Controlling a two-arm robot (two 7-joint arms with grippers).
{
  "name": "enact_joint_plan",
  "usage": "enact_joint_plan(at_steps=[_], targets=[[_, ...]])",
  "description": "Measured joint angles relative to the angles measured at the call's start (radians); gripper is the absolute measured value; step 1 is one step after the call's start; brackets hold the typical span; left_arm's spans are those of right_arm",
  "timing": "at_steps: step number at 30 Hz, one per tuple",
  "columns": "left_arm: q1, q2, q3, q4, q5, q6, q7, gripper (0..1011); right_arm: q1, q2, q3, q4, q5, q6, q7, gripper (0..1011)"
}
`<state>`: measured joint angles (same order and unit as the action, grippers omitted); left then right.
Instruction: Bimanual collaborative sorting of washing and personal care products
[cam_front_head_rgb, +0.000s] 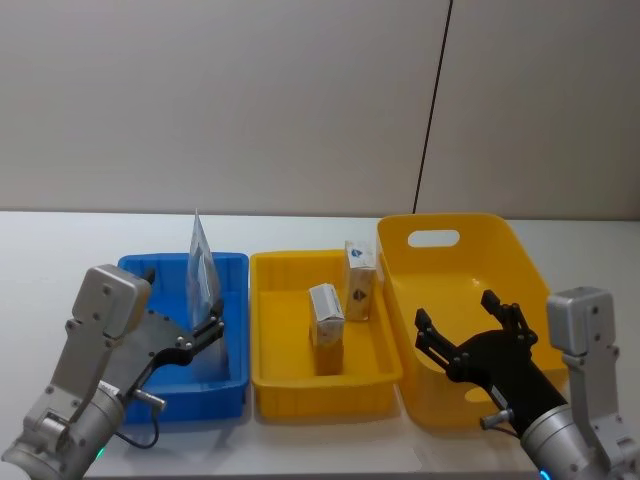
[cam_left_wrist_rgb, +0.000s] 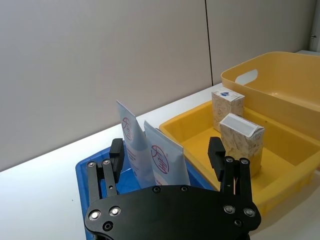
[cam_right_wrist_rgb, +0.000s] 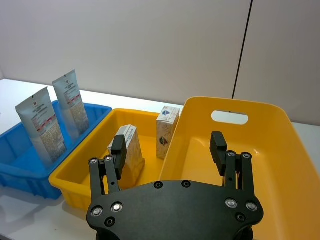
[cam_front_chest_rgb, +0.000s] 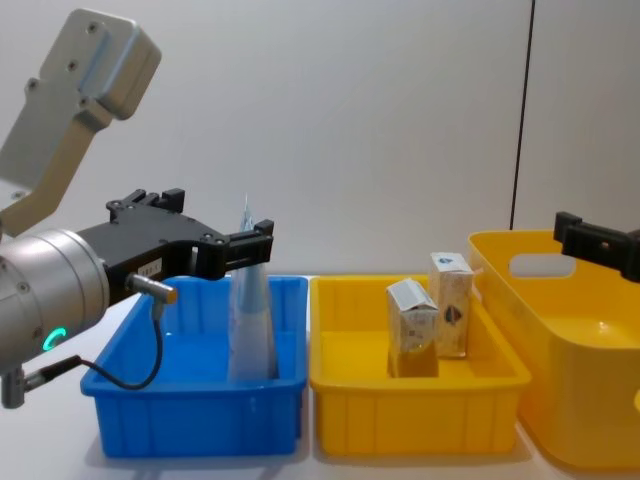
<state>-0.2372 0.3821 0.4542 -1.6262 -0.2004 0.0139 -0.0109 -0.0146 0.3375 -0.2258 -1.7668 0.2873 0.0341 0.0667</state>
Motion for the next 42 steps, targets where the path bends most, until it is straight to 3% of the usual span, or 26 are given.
enact_joint_plan(at_steps=[33, 38, 42], targets=[[0.000, 0.000, 0.000, 0.000, 0.000, 0.000, 0.000, 1002, 0.001, 0.000, 0.000, 0.000, -0.001, 0.003, 0.000, 1003], [0.000, 0.000, 0.000, 0.000, 0.000, 0.000, 0.000, 1002, 0.010, 0.008, -0.004, -0.015, -0.010, 0.039, 0.002, 1003], [0.000, 0.000, 0.000, 0.000, 0.000, 0.000, 0.000, 1001, 0.027, 0.015, -0.007, -0.035, -0.015, 0.106, 0.004, 1003]])
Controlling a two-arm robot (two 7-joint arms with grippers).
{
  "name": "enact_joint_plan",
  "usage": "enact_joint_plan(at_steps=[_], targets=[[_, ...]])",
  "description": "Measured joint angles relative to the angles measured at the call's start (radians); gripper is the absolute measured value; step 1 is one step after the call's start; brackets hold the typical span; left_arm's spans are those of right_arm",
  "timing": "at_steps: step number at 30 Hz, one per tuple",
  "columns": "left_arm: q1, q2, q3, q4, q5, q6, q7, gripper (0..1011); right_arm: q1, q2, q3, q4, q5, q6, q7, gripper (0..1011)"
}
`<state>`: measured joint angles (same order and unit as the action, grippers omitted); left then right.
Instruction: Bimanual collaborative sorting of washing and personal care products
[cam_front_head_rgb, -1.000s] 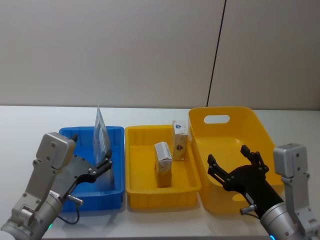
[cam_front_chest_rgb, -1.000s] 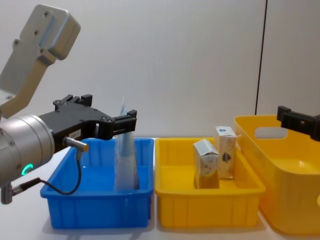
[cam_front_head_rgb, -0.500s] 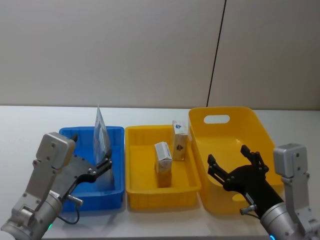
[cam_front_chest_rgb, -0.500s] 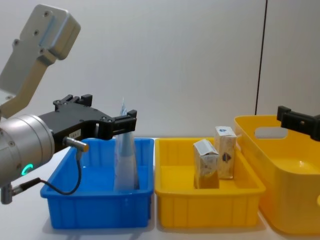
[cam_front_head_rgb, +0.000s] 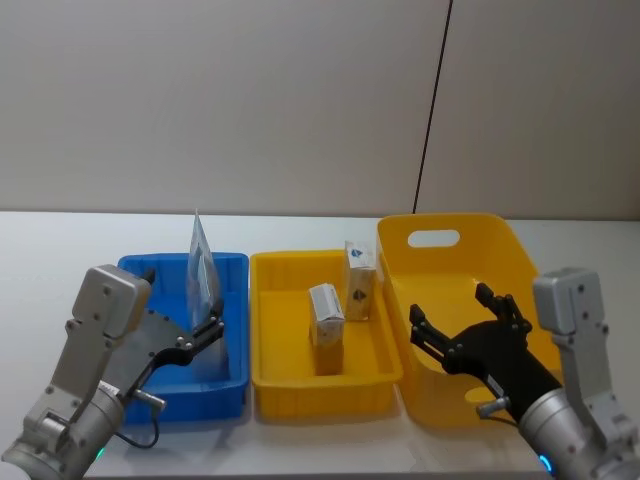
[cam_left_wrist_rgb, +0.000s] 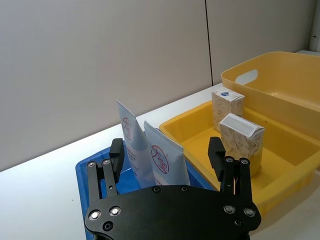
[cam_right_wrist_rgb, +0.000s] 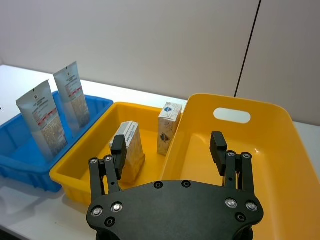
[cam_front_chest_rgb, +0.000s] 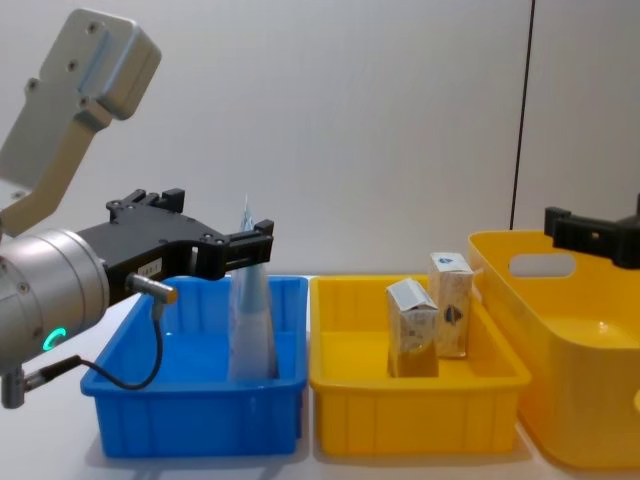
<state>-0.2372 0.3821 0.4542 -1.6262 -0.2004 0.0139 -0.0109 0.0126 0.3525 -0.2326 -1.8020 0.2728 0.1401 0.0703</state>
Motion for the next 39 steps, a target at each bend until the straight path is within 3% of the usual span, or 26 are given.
enact_joint_plan(at_steps=[4, 7, 14, 23, 32, 39], targets=[[0.000, 0.000, 0.000, 0.000, 0.000, 0.000, 0.000, 1001, 0.019, 0.000, 0.000, -0.019, 0.003, 0.070, 0.000, 1003], [0.000, 0.000, 0.000, 0.000, 0.000, 0.000, 0.000, 1001, 0.052, -0.008, 0.000, -0.036, 0.014, 0.165, -0.002, 1003], [0.000, 0.000, 0.000, 0.000, 0.000, 0.000, 0.000, 1001, 0.125, -0.025, -0.007, -0.043, 0.022, 0.325, -0.016, 1003], [0.000, 0.000, 0.000, 0.000, 0.000, 0.000, 0.000, 1001, 0.244, -0.061, -0.044, 0.017, 0.014, 0.505, -0.041, 1003], [0.000, 0.000, 0.000, 0.000, 0.000, 0.000, 0.000, 1001, 0.343, -0.107, -0.091, 0.110, -0.008, 0.596, -0.055, 1003], [0.000, 0.000, 0.000, 0.000, 0.000, 0.000, 0.000, 1002, 0.402, -0.144, -0.127, 0.190, -0.024, 0.629, -0.058, 1003]])
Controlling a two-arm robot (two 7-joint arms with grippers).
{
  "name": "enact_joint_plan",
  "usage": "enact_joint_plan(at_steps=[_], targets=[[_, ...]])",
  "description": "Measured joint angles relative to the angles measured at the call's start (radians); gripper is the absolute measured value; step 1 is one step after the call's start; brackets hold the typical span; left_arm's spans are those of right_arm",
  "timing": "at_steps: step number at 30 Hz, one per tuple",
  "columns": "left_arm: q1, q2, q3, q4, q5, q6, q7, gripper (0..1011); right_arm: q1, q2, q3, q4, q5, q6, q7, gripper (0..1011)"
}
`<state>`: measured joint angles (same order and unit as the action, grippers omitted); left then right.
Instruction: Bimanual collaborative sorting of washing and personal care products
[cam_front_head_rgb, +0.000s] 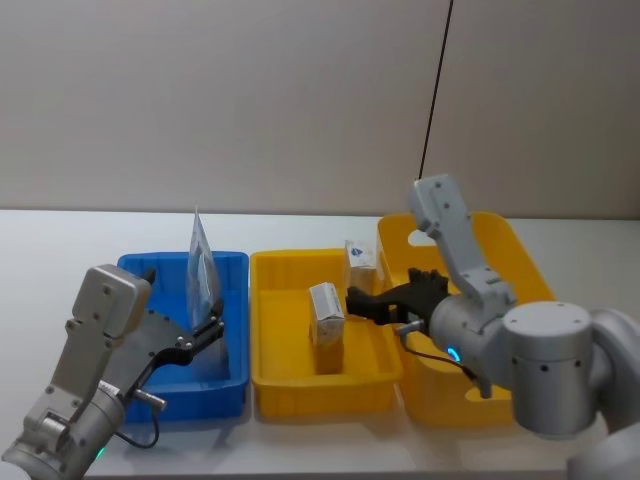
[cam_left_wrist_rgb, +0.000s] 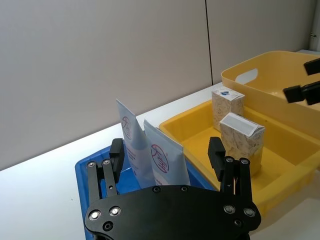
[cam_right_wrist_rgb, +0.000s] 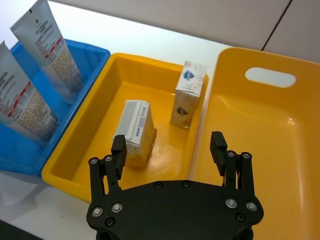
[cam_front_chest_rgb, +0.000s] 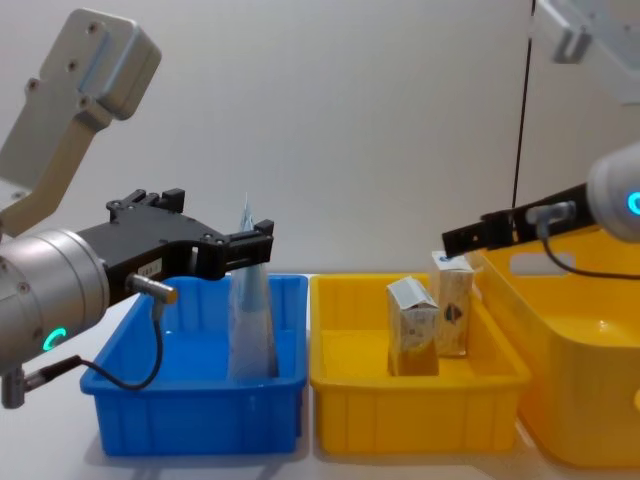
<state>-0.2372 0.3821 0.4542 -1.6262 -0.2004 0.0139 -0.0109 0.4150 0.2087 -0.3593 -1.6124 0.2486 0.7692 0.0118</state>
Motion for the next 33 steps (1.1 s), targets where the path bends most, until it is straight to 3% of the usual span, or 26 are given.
enact_joint_plan(at_steps=[13, 33], targets=[[0.000, 0.000, 0.000, 0.000, 0.000, 0.000, 0.000, 1001, 0.088, -0.056, -0.062, 0.146, -0.033, 0.015, 0.004, 1003], [0.000, 0.000, 0.000, 0.000, 0.000, 0.000, 0.000, 1002, 0.186, -0.122, -0.137, 0.348, -0.098, -0.022, 0.003, 1003]])
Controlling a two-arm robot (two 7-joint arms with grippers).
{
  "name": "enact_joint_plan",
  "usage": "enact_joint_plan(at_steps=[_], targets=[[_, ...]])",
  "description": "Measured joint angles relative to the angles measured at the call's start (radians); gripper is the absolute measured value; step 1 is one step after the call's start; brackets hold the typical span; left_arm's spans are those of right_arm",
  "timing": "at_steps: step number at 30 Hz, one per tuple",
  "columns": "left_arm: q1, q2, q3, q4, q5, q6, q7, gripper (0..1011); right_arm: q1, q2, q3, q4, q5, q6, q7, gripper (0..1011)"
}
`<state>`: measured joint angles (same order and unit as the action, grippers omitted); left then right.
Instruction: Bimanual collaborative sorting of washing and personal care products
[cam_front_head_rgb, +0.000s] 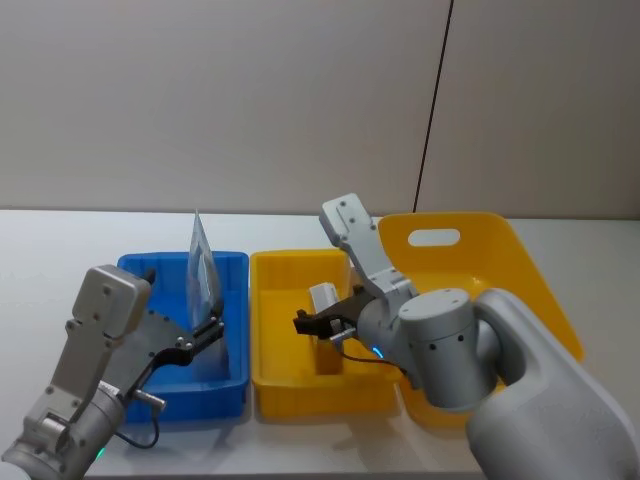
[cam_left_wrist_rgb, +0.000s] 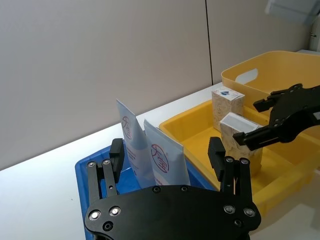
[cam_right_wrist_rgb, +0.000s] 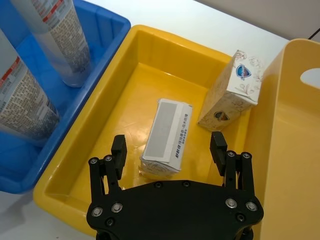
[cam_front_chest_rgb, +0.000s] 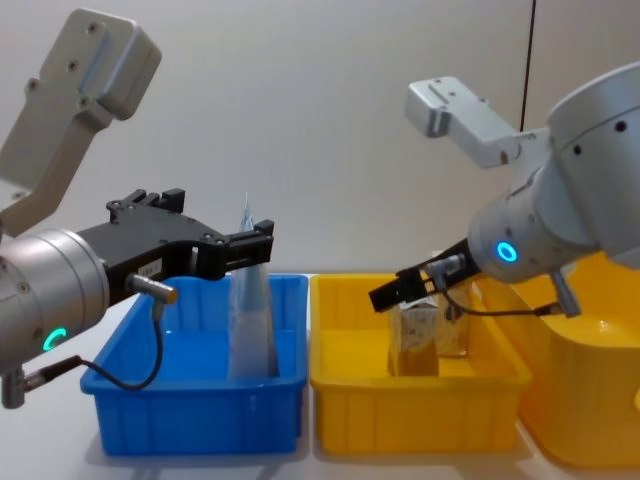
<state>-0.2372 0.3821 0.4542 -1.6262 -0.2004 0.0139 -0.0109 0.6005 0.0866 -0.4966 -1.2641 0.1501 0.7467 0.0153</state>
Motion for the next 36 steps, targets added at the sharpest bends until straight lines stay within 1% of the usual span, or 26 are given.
enact_joint_plan(at_steps=[12, 24, 29, 30, 31, 32, 35, 36], targets=[[0.000, 0.000, 0.000, 0.000, 0.000, 0.000, 0.000, 1001, 0.031, -0.019, -0.025, 0.072, -0.027, -0.007, 0.003, 1003], [0.000, 0.000, 0.000, 0.000, 0.000, 0.000, 0.000, 1001, 0.061, -0.020, -0.058, 0.117, -0.049, -0.021, 0.043, 1003], [0.000, 0.000, 0.000, 0.000, 0.000, 0.000, 0.000, 1001, 0.068, -0.019, -0.066, 0.126, -0.054, -0.023, 0.054, 936], [0.000, 0.000, 0.000, 0.000, 0.000, 0.000, 0.000, 1001, 0.070, -0.019, -0.068, 0.129, -0.055, -0.024, 0.057, 890], [0.000, 0.000, 0.000, 0.000, 0.000, 0.000, 0.000, 1002, 0.070, -0.019, -0.069, 0.130, -0.056, -0.025, 0.057, 890], [0.000, 0.000, 0.000, 0.000, 0.000, 0.000, 0.000, 1001, 0.071, -0.019, -0.070, 0.130, -0.056, -0.025, 0.058, 839], [0.000, 0.000, 0.000, 0.000, 0.000, 0.000, 0.000, 1001, 0.073, -0.019, -0.072, 0.134, -0.059, -0.026, 0.062, 760], [0.000, 0.000, 0.000, 0.000, 0.000, 0.000, 0.000, 1001, 0.074, -0.019, -0.074, 0.135, -0.059, -0.026, 0.064, 750]])
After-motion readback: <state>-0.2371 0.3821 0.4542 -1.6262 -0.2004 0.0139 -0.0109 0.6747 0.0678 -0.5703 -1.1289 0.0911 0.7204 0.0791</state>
